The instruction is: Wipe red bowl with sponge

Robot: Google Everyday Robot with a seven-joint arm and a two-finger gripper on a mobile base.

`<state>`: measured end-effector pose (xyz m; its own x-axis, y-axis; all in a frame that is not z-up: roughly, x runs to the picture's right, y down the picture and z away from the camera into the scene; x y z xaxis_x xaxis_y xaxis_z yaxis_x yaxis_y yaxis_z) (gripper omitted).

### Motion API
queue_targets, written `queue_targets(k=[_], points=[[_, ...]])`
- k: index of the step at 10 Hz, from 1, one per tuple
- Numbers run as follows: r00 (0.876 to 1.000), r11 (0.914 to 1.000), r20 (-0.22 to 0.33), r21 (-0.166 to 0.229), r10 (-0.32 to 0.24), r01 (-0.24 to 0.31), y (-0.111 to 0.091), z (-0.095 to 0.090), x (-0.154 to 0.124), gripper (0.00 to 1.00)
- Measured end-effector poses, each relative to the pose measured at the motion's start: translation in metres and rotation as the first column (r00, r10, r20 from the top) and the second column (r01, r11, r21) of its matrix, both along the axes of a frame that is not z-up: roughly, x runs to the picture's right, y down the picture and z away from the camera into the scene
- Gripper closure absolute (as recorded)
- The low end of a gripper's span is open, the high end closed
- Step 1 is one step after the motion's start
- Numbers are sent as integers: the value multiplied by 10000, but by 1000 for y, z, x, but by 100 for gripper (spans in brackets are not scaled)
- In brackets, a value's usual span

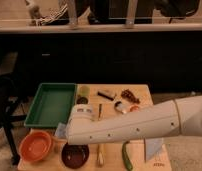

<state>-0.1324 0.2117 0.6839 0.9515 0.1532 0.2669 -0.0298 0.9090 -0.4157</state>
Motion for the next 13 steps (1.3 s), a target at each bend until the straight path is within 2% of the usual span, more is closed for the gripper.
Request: queue_targets(k=[5, 6, 9, 12, 13], points=[[10000, 10000, 10, -8, 3, -3, 0, 0, -1, 52], [9994, 9999, 317, 58, -149, 147, -2, 0, -7, 52], [9903, 9963, 1129, 397, -807, 766, -17, -7, -51, 52], [9734, 9861, 1631, 676, -1609, 1517, -26, -12, -88, 52], [9613, 9733, 1591, 828, -2251, 2142, -26, -14, -114, 52]])
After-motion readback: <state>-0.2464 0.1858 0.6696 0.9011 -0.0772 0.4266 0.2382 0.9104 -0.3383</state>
